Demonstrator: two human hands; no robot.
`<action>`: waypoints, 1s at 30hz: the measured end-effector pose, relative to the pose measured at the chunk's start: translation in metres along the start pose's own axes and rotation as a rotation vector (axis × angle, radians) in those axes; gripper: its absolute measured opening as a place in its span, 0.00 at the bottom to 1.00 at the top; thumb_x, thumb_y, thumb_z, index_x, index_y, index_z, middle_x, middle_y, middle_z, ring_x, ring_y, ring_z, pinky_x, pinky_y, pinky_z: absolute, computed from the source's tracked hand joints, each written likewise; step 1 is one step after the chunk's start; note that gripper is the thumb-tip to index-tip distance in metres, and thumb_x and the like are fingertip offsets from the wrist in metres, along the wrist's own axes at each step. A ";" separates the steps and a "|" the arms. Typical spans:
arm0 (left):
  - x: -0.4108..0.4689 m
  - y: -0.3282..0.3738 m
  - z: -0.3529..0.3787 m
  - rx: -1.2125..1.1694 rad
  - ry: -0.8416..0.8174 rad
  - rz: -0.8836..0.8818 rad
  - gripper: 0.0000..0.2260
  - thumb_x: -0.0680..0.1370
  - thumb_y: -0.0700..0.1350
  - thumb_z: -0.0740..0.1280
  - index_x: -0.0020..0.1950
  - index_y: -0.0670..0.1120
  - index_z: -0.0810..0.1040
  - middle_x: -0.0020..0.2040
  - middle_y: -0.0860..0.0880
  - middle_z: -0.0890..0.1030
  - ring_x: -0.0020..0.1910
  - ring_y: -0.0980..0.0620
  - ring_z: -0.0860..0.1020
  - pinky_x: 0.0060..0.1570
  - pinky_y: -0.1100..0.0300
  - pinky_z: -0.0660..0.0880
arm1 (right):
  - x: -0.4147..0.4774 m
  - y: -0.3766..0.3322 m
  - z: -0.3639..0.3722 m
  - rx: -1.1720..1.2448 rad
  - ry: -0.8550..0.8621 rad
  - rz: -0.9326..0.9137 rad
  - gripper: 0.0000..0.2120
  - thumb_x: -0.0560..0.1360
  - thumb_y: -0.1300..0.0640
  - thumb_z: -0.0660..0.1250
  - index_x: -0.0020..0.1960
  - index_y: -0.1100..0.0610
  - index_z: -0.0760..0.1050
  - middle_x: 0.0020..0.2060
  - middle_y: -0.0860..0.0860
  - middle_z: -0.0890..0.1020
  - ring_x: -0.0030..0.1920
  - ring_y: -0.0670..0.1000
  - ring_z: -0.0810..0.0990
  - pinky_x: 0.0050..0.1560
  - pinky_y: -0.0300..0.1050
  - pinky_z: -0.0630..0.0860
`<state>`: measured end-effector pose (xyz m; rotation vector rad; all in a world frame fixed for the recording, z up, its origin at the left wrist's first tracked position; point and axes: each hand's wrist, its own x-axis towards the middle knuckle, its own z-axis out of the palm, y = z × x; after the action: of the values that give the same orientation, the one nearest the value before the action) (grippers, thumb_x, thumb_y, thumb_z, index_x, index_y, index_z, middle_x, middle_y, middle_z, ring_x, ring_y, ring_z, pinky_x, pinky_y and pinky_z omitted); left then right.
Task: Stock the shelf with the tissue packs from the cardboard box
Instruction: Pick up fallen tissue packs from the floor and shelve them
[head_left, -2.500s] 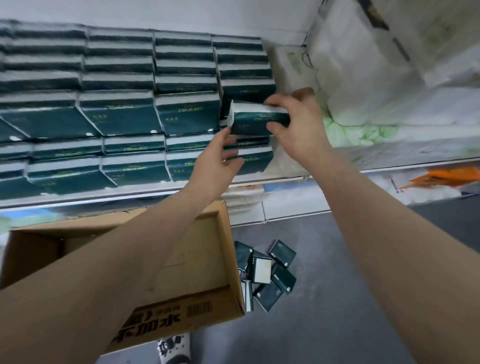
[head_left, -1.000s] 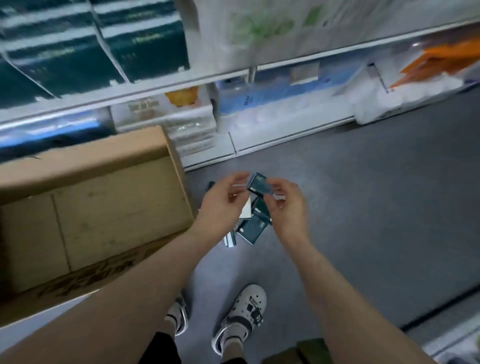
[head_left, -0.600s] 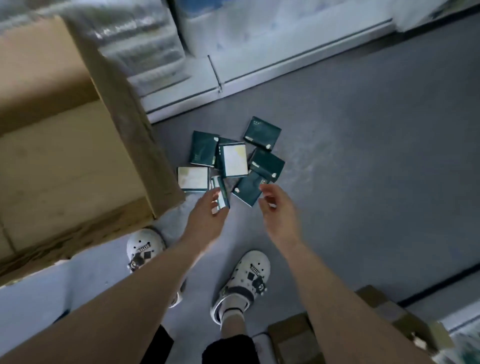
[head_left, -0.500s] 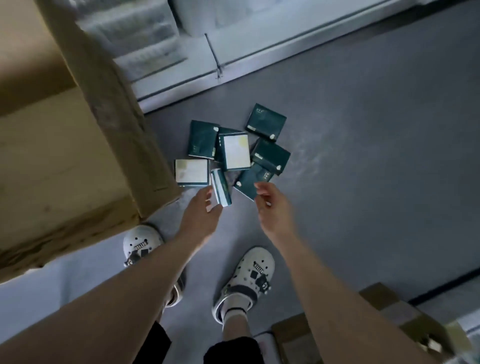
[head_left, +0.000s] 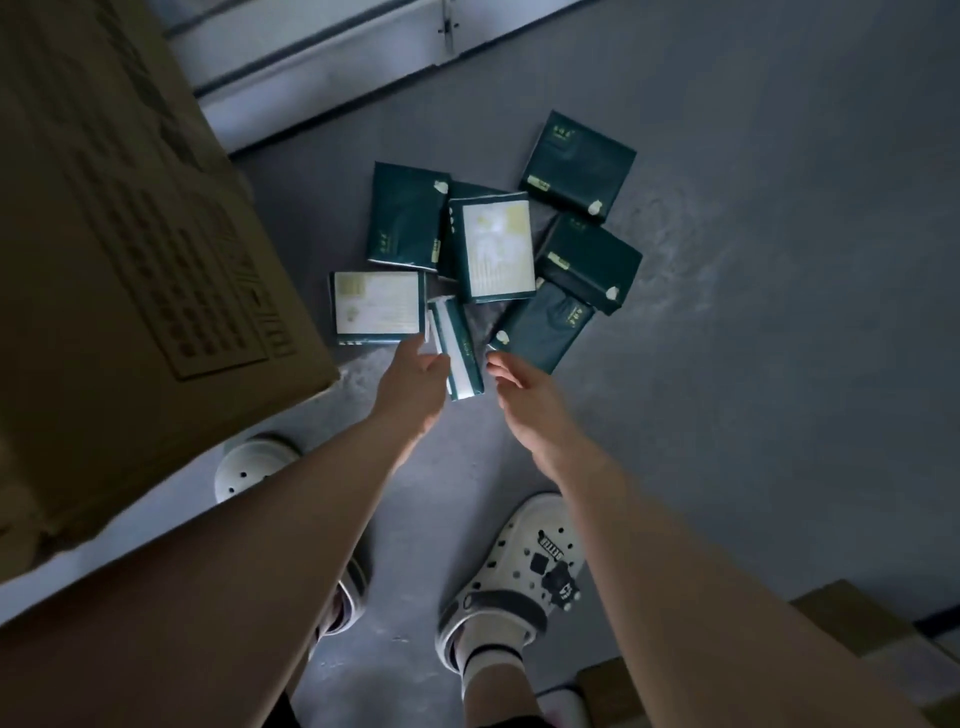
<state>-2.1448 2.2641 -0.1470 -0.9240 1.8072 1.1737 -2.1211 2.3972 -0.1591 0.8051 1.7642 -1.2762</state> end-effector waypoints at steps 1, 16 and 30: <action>0.002 -0.001 0.000 -0.018 -0.012 -0.018 0.23 0.82 0.49 0.59 0.77 0.52 0.59 0.71 0.48 0.71 0.65 0.45 0.73 0.64 0.55 0.68 | -0.001 0.000 0.001 0.020 -0.011 0.010 0.23 0.81 0.68 0.53 0.73 0.54 0.71 0.68 0.50 0.76 0.69 0.48 0.72 0.73 0.45 0.65; -0.077 0.033 -0.021 -0.087 -0.108 0.033 0.19 0.77 0.35 0.65 0.66 0.49 0.70 0.58 0.45 0.78 0.57 0.44 0.77 0.61 0.42 0.75 | -0.082 -0.051 -0.039 0.151 -0.032 -0.062 0.20 0.79 0.75 0.57 0.62 0.59 0.78 0.51 0.54 0.81 0.47 0.46 0.81 0.44 0.31 0.78; -0.245 0.136 -0.092 0.022 -0.225 0.322 0.24 0.77 0.33 0.63 0.64 0.60 0.71 0.62 0.47 0.78 0.56 0.45 0.79 0.55 0.47 0.77 | -0.230 -0.189 -0.116 -0.003 0.115 -0.351 0.17 0.78 0.71 0.63 0.59 0.52 0.78 0.55 0.47 0.81 0.54 0.41 0.79 0.56 0.36 0.75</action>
<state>-2.1771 2.2590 0.1461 -0.4740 1.8209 1.3911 -2.1976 2.4443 0.1477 0.5928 2.0646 -1.4755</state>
